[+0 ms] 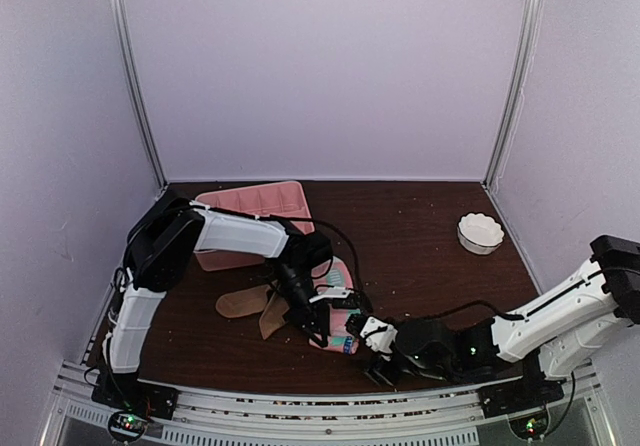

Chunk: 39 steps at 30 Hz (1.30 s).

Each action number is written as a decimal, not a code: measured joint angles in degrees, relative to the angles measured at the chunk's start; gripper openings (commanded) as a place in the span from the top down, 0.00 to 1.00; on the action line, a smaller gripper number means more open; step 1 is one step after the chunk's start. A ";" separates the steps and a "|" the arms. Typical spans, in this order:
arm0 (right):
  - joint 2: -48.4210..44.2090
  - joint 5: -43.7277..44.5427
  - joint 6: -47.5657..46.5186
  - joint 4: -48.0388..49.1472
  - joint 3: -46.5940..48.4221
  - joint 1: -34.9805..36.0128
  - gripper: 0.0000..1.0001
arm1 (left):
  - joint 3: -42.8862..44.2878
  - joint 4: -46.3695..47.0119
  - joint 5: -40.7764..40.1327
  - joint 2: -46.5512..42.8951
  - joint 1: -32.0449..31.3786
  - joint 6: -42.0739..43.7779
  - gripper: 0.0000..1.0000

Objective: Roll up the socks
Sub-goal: Pick up the sock from the center of the board.

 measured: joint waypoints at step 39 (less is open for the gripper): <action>18.86 -2.62 -17.57 -3.56 14.49 -2.95 0.91 | 6.78 -10.36 -1.90 3.63 0.00 3.19 0.70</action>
